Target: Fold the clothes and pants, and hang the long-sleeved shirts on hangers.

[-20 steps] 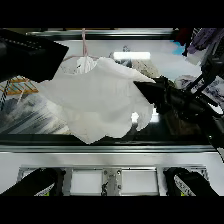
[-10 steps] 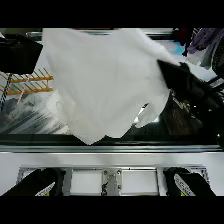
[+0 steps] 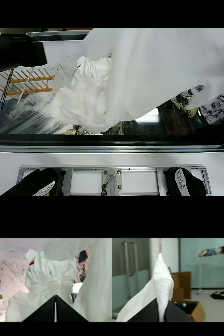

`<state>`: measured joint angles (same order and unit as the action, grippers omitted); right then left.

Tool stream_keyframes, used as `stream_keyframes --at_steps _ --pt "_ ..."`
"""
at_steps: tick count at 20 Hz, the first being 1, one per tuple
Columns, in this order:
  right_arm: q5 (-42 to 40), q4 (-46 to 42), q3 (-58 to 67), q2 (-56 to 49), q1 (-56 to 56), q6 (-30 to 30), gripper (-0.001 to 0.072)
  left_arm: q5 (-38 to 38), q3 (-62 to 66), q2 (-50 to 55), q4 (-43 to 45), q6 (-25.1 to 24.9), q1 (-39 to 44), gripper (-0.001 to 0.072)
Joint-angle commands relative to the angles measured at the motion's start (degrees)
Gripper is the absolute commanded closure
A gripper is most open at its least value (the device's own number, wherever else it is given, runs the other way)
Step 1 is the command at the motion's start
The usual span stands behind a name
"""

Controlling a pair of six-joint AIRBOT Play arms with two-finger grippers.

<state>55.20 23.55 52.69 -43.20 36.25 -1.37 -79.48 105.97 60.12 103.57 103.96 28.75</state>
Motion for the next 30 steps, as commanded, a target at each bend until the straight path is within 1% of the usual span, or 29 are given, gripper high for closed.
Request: stream_keyframes --at_steps 1,3,5,8,9,11,15,18,30 --pt "-9.75 -7.41 4.39 2.05 11.21 -2.56 0.0702 0.66 0.02 3.54 -0.26 -0.26 -0.26 0.0692" --pt "-14.67 -7.52 6.62 2.10 15.41 -2.54 0.0702 1.77 0.02 5.03 -0.26 -0.52 -0.26 0.0692" --pt "-21.42 -7.85 8.57 2.05 18.18 -2.54 0.0702 2.99 0.02 6.01 -0.24 -0.52 -0.28 0.0692" --pt "-34.56 -14.03 12.70 1.40 19.02 -2.54 0.0702 5.16 0.02 6.86 -0.22 -0.52 -0.28 0.0692" --pt "-37.62 -15.34 14.53 0.63 19.02 -2.54 0.0702 5.81 0.02 6.99 -0.20 -0.52 -0.28 0.0692" --pt "-41.27 -17.27 19.30 -1.86 19.02 -2.51 0.0702 7.26 0.02 6.97 -0.22 -0.55 -0.28 0.0692" --pt "-45.00 -18.45 29.20 -7.82 18.99 -2.51 0.0702 7.69 0.02 6.97 -0.22 -0.55 -0.28 0.0692" --pt "-46.40 -18.45 33.48 -10.43 19.02 -2.51 0.0702 7.67 0.02 6.97 -0.20 -0.55 -0.28 0.0692" --pt "-46.42 -18.45 33.81 -11.41 19.02 -2.49 0.0701 7.52 0.02 6.97 -0.11 -0.55 -0.35 0.0692"
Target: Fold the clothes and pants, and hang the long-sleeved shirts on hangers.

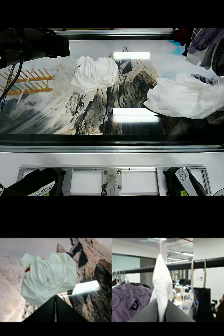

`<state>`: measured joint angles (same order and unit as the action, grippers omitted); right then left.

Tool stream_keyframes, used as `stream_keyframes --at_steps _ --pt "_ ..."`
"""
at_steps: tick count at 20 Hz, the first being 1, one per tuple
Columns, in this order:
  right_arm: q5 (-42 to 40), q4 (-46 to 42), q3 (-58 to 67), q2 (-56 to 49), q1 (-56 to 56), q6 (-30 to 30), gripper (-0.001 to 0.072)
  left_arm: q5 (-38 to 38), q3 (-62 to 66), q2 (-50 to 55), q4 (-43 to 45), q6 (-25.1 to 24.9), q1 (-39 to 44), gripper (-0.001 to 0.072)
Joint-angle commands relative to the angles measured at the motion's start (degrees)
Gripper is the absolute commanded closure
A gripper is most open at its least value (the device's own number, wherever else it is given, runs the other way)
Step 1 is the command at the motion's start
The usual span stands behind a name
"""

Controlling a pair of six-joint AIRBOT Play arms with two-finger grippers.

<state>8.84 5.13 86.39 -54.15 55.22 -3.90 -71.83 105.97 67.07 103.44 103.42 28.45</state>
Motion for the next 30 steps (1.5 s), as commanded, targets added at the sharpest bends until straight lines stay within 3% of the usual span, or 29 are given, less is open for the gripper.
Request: stream_keyframes --at_steps 1,6,30 --pt "-0.11 -0.02 0.11 -0.74 0.04 0.04 0.0702 -0.22 0.02 0.02 0.02 0.00 -0.04 0.0692" --pt "-7.41 -0.02 0.17 -2.40 0.04 0.04 0.0702 -0.57 0.02 0.02 0.02 0.00 -0.04 0.0692" --pt "-7.54 0.68 6.43 -17.03 0.04 -0.02 0.0702 -1.27 0.02 0.04 -3.26 0.11 -0.02 0.0692"
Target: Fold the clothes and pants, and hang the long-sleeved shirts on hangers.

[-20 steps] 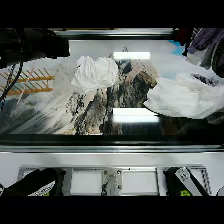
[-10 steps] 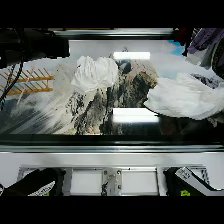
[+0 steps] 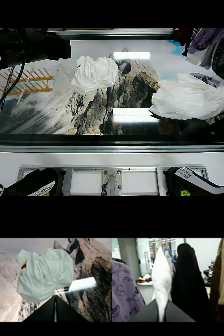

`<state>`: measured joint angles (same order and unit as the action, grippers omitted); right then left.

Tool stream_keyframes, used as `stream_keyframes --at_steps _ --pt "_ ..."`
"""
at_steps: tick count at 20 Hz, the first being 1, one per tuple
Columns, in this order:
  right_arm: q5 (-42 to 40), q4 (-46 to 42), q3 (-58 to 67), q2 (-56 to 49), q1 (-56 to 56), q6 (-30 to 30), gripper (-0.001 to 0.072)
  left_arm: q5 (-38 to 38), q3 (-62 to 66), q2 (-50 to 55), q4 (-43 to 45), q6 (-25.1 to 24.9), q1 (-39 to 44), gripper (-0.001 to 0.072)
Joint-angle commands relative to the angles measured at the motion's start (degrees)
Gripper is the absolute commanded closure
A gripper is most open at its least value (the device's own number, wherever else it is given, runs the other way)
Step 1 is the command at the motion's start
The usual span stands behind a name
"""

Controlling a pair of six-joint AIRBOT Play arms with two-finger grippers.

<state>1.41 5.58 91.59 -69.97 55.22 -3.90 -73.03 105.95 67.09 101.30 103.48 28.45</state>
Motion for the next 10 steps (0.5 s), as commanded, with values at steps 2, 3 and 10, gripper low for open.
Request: stream_keyframes --at_steps 2,3,10 --pt "0.20 0.20 1.33 -1.66 0.04 0.00 0.0700 -0.07 0.04 0.02 -1.07 0.04 -0.02 0.0692" --pt "0.68 0.20 1.33 -1.73 0.04 0.00 0.0698 -0.07 0.04 0.02 -1.16 0.04 -0.02 0.0692" --pt "1.62 0.17 1.31 -1.11 0.04 0.02 0.0103 -0.09 0.04 0.02 -2.47 0.04 0.39 0.0692"
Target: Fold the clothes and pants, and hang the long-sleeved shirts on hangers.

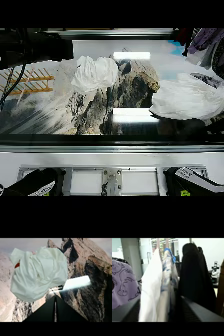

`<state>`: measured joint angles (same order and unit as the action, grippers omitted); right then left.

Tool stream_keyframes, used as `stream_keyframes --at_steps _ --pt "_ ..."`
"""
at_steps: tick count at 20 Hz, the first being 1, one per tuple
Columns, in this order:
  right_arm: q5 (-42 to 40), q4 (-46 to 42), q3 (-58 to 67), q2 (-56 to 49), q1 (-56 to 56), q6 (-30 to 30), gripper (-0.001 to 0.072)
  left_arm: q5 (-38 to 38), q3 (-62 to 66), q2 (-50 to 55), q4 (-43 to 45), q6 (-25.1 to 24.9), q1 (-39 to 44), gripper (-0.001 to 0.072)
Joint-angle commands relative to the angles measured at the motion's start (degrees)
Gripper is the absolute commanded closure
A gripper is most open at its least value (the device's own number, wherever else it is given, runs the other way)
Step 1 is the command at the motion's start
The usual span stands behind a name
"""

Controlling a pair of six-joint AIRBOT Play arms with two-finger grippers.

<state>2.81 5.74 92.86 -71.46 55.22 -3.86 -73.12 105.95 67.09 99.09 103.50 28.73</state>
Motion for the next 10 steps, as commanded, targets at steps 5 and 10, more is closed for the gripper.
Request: stream_keyframes --at_steps 5,10 --pt "8.13 0.02 0.04 7.13 0.00 -0.02 0.0104 0.04 0.04 0.02 -0.24 0.02 0.09 0.0691" --pt "40.81 0.74 0.04 11.50 -0.11 -7.67 0.0104 -0.02 -0.04 0.20 -0.31 0.02 0.09 0.0692"
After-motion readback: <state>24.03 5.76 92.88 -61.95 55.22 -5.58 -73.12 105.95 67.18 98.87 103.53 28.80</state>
